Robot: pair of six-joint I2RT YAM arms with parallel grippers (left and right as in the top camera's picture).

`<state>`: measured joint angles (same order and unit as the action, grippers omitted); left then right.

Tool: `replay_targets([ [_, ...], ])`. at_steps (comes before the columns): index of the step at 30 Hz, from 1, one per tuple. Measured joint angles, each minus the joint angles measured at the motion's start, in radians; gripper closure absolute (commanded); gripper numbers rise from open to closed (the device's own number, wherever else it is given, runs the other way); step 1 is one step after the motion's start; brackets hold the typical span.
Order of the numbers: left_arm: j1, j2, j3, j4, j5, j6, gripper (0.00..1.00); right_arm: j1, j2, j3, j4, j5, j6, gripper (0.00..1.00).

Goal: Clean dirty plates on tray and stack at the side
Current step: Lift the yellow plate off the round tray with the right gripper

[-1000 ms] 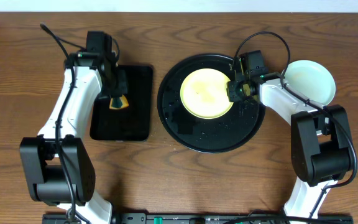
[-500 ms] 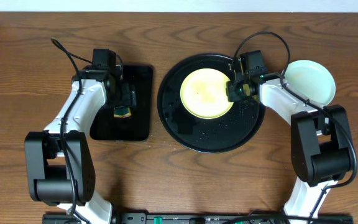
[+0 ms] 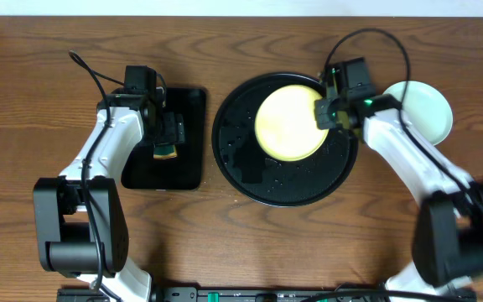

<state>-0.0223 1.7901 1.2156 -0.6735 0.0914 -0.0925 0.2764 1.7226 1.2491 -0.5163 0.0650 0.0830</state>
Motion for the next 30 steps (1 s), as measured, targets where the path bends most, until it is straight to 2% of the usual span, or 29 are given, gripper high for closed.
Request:
replay_targets([
  [6, 0.000, 0.000, 0.000, 0.000, 0.000, 0.000, 0.14, 0.135, -0.138, 0.014, -0.053, 0.306, -0.059, 0.99],
  [11, 0.000, 0.000, 0.000, 0.000, 0.000, 0.000, 0.14, 0.323, -0.139, 0.014, -0.055, 0.676, -0.099, 0.99],
  [19, 0.000, 0.000, 0.000, 0.000, 0.000, 0.000, 0.13, 0.563, -0.139, 0.014, 0.006, 1.104, -0.140, 0.99],
  [26, 0.000, 0.000, 0.000, 0.000, 0.000, 0.000, 0.12, 0.607, -0.139, 0.014, 0.008, 1.200, -0.146, 0.99],
  [27, 0.000, 0.000, 0.000, 0.000, 0.000, 0.000, 0.05, 0.607, -0.139, 0.014, 0.008, 1.207, -0.146, 0.99],
  [30, 0.000, 0.000, 0.000, 0.000, 0.000, 0.000, 0.05, 0.607, -0.139, 0.014, 0.008, 1.210, -0.146, 0.99],
])
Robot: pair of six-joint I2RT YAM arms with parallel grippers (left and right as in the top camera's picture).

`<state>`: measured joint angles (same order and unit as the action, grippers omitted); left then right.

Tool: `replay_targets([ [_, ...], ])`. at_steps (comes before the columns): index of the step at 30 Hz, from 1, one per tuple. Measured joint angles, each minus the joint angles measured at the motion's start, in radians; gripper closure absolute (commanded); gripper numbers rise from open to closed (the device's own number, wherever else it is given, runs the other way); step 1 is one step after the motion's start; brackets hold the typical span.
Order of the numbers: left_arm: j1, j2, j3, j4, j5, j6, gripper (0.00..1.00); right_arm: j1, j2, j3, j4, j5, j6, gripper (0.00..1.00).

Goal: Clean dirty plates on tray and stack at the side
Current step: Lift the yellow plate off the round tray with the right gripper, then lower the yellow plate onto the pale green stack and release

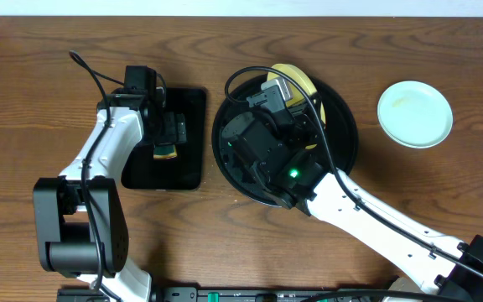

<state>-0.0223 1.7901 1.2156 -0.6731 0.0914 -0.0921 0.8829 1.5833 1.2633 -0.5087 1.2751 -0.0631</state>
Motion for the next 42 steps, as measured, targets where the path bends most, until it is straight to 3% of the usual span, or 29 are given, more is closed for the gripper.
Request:
replay_targets([
  [6, 0.000, 0.000, 0.000, 0.000, 0.000, 0.003, 0.05, -0.002, 0.000, 0.000, -0.003, -0.077, 0.009, 0.99],
  [12, 0.000, 0.000, 0.000, 0.000, 0.000, 0.003, 0.05, -0.092, 0.000, 0.000, -0.005, -0.390, 0.097, 0.99],
  [18, 0.000, 0.000, 0.000, 0.000, 0.000, 0.003, 0.05, -0.402, 0.000, 0.000, -0.003, -0.806, 0.193, 0.99],
  [26, 0.000, 0.000, 0.000, 0.000, 0.000, 0.003, 0.04, -0.885, 0.000, 0.000, 0.051, -1.174, 0.225, 0.99],
  [33, 0.000, 0.000, 0.000, 0.000, 0.000, 0.003, 0.04, -1.186, 0.000, 0.000, 0.053, -1.273, 0.245, 0.99],
  [42, 0.000, 0.000, 0.000, 0.000, 0.000, 0.003, 0.04, -1.313, 0.002, 0.000, 0.058, -1.286, 0.247, 0.99],
])
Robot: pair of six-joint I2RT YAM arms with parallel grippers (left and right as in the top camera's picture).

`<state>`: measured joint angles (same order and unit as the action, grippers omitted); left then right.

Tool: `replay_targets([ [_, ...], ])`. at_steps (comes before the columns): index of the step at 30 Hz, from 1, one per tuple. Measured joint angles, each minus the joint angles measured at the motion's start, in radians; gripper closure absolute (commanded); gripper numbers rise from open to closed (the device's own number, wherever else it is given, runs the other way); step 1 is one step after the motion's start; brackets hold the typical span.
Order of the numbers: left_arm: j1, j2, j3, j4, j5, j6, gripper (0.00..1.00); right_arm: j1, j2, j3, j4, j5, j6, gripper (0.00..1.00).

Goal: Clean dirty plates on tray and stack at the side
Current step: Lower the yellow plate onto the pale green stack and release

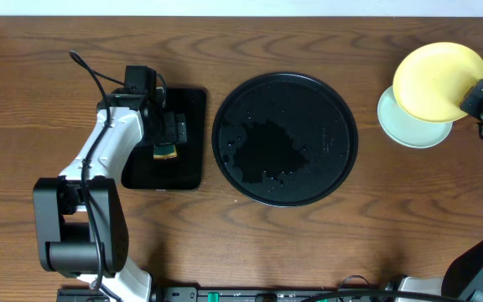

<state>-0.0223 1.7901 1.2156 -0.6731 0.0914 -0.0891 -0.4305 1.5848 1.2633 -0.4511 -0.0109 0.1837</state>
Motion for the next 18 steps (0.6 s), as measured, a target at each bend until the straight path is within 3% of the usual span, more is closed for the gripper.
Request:
replay_targets([
  [3, 0.000, 0.000, 0.000, 0.000, 0.000, 0.000, 0.04, -0.002, 0.013, 0.000, 0.003, 0.010, 0.000, 0.98],
  [5, 0.000, 0.000, 0.000, 0.000, 0.000, 0.000, 0.04, -0.002, 0.033, 0.000, 0.009, 0.016, 0.001, 0.89],
  [6, 0.000, 0.000, 0.000, 0.000, 0.000, 0.000, 0.04, -0.002, 0.045, 0.000, 0.012, 0.019, 0.008, 0.76],
  [8, 0.000, 0.000, 0.000, 0.000, 0.000, 0.000, 0.04, -0.002, 0.070, 0.000, 0.019, 0.025, 0.016, 0.37],
  [9, 0.000, 0.000, 0.000, 0.000, 0.000, 0.000, 0.04, -0.002, 0.083, 0.000, 0.020, 0.026, 0.011, 0.25],
  [11, 0.000, 0.000, 0.000, 0.000, 0.000, 0.000, 0.04, -0.002, 0.111, 0.000, 0.021, 0.028, 0.011, 0.21],
  [18, 0.000, 0.000, 0.000, 0.000, 0.000, 0.000, 0.04, -0.002, 0.145, 0.000, -0.018, -0.090, -0.069, 0.21],
])
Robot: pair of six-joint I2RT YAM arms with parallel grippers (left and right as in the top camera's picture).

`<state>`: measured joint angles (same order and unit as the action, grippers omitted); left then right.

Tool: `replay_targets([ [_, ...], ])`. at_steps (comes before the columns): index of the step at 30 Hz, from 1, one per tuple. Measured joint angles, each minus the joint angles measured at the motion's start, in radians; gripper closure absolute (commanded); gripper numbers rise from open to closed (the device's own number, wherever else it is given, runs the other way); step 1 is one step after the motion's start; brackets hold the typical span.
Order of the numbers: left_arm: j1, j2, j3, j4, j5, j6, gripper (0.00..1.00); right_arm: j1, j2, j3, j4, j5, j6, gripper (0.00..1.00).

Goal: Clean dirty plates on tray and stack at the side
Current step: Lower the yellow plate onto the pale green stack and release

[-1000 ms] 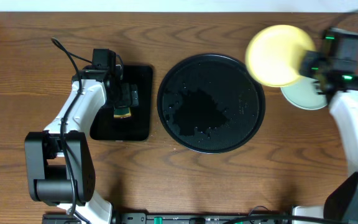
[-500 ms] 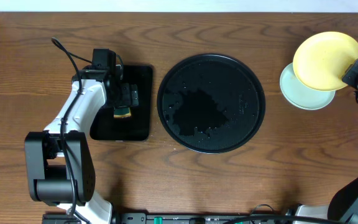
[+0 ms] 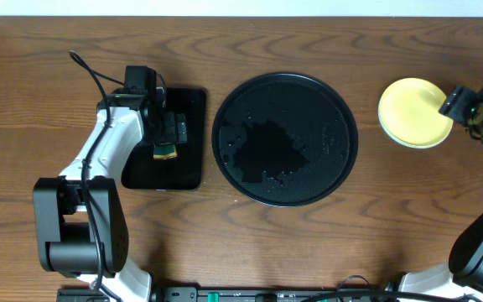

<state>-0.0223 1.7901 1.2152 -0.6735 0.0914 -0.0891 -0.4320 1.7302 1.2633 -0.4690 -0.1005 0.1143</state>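
A yellow plate (image 3: 411, 111) lies flat at the right side of the table on a pale green plate, of which only a thin rim (image 3: 418, 146) shows. My right gripper (image 3: 451, 104) is at the yellow plate's right edge and looks shut on its rim. The round black tray (image 3: 223, 105) in the middle holds no plates, only water drops. My left gripper (image 3: 168, 141) rests over a black rectangular tray (image 3: 193, 105), shut on a yellow-green sponge (image 3: 167, 153).
Bare wooden table surrounds both trays. The left arm's cable loops at the upper left. The right arm comes in from the right edge of the view.
The yellow plate hung tilted in my right gripper above the pale green plate. Now it lies flat on that plate, with the gripper lower at its right rim. The left arm is unchanged.
My right gripper first held the yellow plate's edge on the round black tray. Then the arm reached over the tray with the plate tipped up. Later the plate was over the green plate at the right, and now it lies stacked there. The left gripper kept the sponge throughout.
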Motion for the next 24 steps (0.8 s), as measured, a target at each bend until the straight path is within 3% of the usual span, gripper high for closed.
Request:
replay_targets([
  [8, 0.000, 0.000, 0.000, 0.000, 0.000, 0.000, 0.04, 0.048, 0.000, 0.000, -0.114, -0.148, -0.065, 0.24],
  [9, 0.000, 0.000, 0.000, 0.000, 0.000, 0.000, 0.04, 0.065, 0.000, 0.000, -0.131, -0.159, -0.074, 0.21],
  [10, 0.000, 0.000, 0.000, 0.000, 0.000, 0.000, 0.04, 0.088, 0.000, 0.000, -0.147, -0.174, -0.088, 0.05],
  [11, 0.000, 0.000, 0.000, 0.000, 0.000, 0.000, 0.04, 0.106, 0.000, 0.000, -0.154, -0.182, -0.103, 0.01],
  [24, 0.000, 0.000, 0.000, 0.000, 0.000, 0.000, 0.04, 0.394, 0.000, 0.000, -0.177, -0.238, -0.164, 0.01],
])
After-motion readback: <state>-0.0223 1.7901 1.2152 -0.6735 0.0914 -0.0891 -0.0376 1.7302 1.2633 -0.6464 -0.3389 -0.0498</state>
